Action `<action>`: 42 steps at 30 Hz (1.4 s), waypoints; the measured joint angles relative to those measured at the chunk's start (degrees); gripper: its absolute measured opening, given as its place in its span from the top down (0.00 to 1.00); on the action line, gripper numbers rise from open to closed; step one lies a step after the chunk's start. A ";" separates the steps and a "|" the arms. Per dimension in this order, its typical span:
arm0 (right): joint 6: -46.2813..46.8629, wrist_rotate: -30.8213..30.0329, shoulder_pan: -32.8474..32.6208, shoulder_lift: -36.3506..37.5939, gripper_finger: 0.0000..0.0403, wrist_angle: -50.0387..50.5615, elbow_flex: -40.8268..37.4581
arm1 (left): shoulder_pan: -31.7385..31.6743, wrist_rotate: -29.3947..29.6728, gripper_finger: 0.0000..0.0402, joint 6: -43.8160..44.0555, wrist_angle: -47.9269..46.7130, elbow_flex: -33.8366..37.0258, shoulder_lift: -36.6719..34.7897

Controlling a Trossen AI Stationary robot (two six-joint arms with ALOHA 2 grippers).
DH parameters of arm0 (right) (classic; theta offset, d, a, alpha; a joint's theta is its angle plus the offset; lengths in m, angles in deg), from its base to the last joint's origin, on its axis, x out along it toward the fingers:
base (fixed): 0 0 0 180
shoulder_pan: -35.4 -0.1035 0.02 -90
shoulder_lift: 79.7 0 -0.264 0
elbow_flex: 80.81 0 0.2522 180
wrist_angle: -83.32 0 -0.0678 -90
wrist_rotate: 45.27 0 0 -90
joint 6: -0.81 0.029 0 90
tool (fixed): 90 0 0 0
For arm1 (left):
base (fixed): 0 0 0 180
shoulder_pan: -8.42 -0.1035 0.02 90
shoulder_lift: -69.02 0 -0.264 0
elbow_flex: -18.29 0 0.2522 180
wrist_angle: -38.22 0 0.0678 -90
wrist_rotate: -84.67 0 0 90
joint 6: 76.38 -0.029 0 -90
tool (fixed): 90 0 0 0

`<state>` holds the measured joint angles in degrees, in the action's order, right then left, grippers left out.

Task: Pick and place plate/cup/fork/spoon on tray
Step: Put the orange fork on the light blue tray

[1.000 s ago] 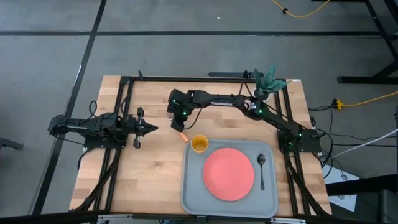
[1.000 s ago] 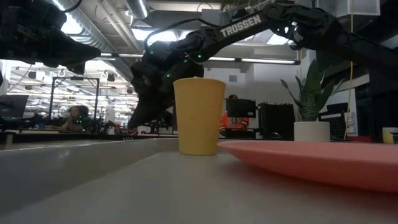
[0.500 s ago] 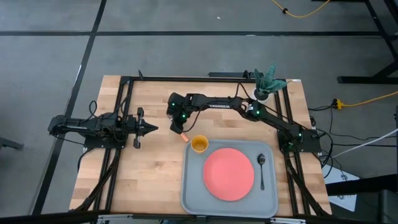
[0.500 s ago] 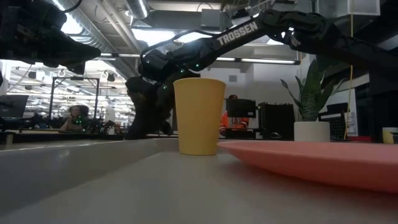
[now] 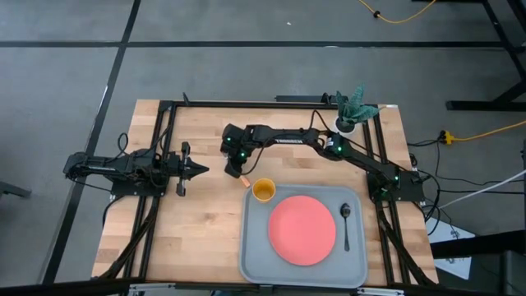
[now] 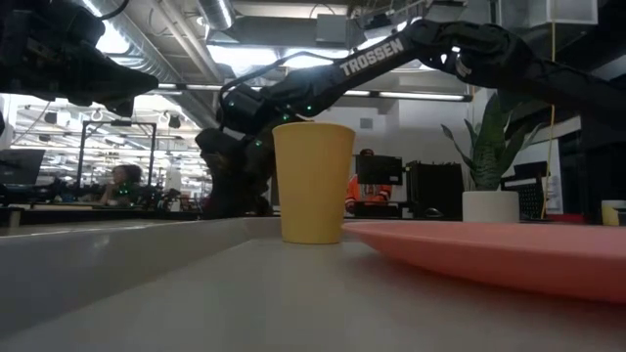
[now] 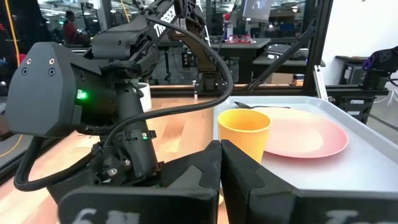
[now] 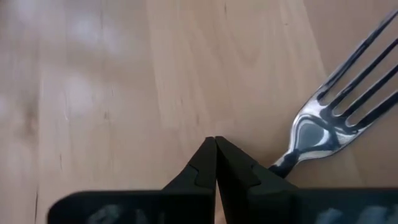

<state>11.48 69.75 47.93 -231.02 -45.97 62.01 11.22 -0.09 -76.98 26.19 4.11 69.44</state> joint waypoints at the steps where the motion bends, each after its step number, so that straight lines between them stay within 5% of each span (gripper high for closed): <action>1: 0.40 -0.64 -0.01 0.00 0.98 0.19 0.01 | 0.00 0.00 1.00 0.00 0.01 0.00 0.01; 21: 2.30 -2.15 1.28 -0.02 0.98 4.53 0.04 | 0.01 0.00 1.00 -0.01 0.01 -0.01 0.01; 26: 2.28 2.88 1.61 -0.15 0.98 4.84 -0.11 | -0.01 0.00 1.00 -0.01 0.01 -0.01 0.00; 42: 3.64 -0.97 1.34 0.22 0.98 13.74 0.00 | 0.01 0.02 1.00 -0.01 0.01 -0.01 0.01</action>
<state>15.12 68.78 49.27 -230.80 -32.23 62.01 11.23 -0.07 -76.99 26.20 4.10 69.45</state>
